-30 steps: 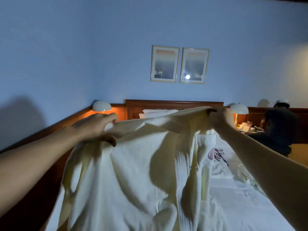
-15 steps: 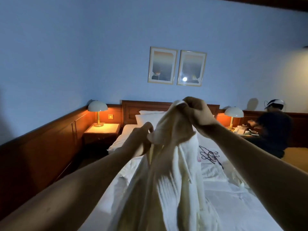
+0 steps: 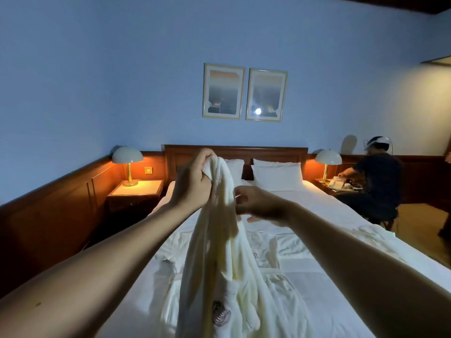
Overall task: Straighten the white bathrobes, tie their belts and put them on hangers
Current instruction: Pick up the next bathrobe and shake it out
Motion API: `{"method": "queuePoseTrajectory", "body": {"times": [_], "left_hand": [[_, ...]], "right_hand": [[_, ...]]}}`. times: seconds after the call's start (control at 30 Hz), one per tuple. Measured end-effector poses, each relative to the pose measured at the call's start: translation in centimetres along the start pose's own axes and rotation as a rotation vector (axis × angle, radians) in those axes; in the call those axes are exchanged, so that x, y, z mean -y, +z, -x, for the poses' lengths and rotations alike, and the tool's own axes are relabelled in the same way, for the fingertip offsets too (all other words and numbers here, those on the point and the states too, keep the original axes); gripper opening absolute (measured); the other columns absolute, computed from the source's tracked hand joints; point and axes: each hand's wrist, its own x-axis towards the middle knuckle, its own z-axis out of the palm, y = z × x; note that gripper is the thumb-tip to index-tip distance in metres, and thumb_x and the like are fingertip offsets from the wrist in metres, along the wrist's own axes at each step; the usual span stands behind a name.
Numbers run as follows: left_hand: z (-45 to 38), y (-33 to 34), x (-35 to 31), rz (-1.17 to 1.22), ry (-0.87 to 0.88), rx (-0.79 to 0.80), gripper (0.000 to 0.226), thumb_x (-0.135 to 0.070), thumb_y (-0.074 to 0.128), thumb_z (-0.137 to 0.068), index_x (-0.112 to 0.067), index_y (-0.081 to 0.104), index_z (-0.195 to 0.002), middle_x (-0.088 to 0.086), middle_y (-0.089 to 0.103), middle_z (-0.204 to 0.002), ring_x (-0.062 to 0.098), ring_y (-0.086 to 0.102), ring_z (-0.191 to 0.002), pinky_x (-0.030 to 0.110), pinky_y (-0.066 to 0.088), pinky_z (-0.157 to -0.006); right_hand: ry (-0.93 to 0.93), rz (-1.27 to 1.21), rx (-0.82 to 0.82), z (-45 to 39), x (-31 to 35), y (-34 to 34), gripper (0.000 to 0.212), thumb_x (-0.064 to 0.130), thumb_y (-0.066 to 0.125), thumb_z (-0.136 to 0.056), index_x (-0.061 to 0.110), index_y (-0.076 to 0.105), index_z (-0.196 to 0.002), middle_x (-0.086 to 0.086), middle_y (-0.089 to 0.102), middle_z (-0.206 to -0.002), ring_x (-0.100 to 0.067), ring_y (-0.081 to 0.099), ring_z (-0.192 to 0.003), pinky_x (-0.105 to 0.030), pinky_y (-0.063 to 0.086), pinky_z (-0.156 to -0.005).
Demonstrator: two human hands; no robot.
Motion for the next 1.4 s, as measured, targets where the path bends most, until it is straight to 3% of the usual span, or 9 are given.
{"method": "queuePoseTrajectory", "body": {"times": [0.13,0.27,0.4,0.53,0.77,0.97,1.1,1.23,1.4], "left_hand": [[-0.6,-0.3,0.5,-0.021,-0.058,-0.034,0.04,0.021,0.041,-0.078,-0.001,0.061,-0.105,0.001,0.059,-0.095,0.014,0.054,-0.089,0.002,0.036,-0.077],[-0.2,-1.3,2.4,-0.022,-0.182,-0.088,0.025,0.01,0.042,-0.09,0.0,0.059,-0.106,0.005,0.061,-0.095,0.02,0.055,-0.088,0.016,0.037,-0.071],[-0.3,-1.6,2.6,-0.053,-0.244,-0.121,0.021,0.005,0.042,-0.094,-0.001,0.059,-0.106,0.007,0.063,-0.093,0.021,0.054,-0.084,0.011,0.033,-0.064],[-0.8,-2.2,2.0,-0.104,-0.165,-0.017,0.019,0.006,0.047,-0.089,-0.004,0.057,-0.101,0.004,0.063,-0.089,0.017,0.052,-0.079,0.003,0.034,-0.061],[-1.2,-2.7,1.6,-0.026,-0.204,0.259,0.019,-0.003,0.061,-0.084,-0.018,0.059,-0.096,-0.005,0.066,-0.086,0.011,0.06,-0.078,0.022,0.045,-0.065],[0.7,-2.9,1.8,0.08,-0.513,0.563,0.022,-0.001,0.06,-0.095,-0.021,0.064,-0.103,-0.012,0.063,-0.101,0.005,0.061,-0.092,0.01,0.044,-0.068],[3.9,-0.7,1.4,0.005,-0.599,0.905,0.018,-0.005,0.061,-0.096,-0.007,0.061,-0.114,-0.004,0.057,-0.091,0.017,0.059,-0.094,0.023,0.051,-0.075],[4.2,-0.6,3.2,-0.164,-0.58,0.926,0.011,-0.011,0.059,-0.096,-0.01,0.062,-0.107,0.006,0.066,-0.092,0.026,0.067,-0.086,0.036,0.059,-0.075],[4.1,-1.7,4.1,-0.291,-0.515,0.926,0.031,0.001,0.055,-0.097,-0.027,0.052,-0.082,-0.012,0.05,-0.082,0.023,0.057,-0.102,0.034,0.045,-0.096]], "right_hand": [[-0.108,-0.061,-0.236,-0.7,-0.3,1.5,0.027,0.011,0.064,-0.094,0.016,0.058,-0.067,0.009,0.06,-0.063,-0.012,0.058,-0.063,-0.032,0.047,-0.062],[-0.274,0.39,-0.454,-0.8,0.9,0.1,0.001,0.017,0.053,-0.098,0.016,0.052,-0.098,-0.005,0.063,-0.09,-0.028,0.055,-0.079,-0.038,0.042,-0.063],[-0.411,0.422,-0.607,-1.4,0.9,0.5,0.019,0.013,0.048,-0.1,0.011,0.045,-0.118,-0.018,0.06,-0.106,-0.037,0.052,-0.081,-0.04,0.04,-0.064],[-0.344,0.265,-0.74,-2.4,0.6,1.4,0.017,0.003,0.046,-0.091,0.01,0.06,-0.099,-0.01,0.062,-0.093,-0.033,0.055,-0.083,-0.037,0.041,-0.064],[-0.228,-0.011,-0.783,-2.6,1.8,0.7,0.017,0.01,0.044,-0.095,0.015,0.06,-0.09,0.007,0.061,-0.077,-0.011,0.054,-0.073,-0.032,0.041,-0.062],[-0.279,-0.082,-0.793,-2.5,3.8,-1.0,0.027,0.009,0.045,-0.093,0.021,0.061,-0.074,0.011,0.061,-0.073,-0.002,0.053,-0.07,-0.009,0.035,-0.051],[-0.322,-0.138,-0.699,-2.7,4.9,-0.2,0.029,0.004,0.044,-0.091,0.016,0.064,-0.073,0.003,0.064,-0.074,-0.011,0.058,-0.073,-0.025,0.045,-0.062],[-0.244,-0.01,-0.82,-2.5,3.2,-2.0,0.027,0.005,0.046,-0.088,0.019,0.067,-0.077,0.002,0.067,-0.079,-0.018,0.061,-0.081,-0.021,0.04,-0.061],[-0.259,0.09,-0.926,-1.7,1.5,-3.7,0.026,0.007,0.046,-0.089,0.01,0.07,-0.081,0.002,0.065,-0.075,-0.018,0.06,-0.078,-0.027,0.04,-0.06]]}}
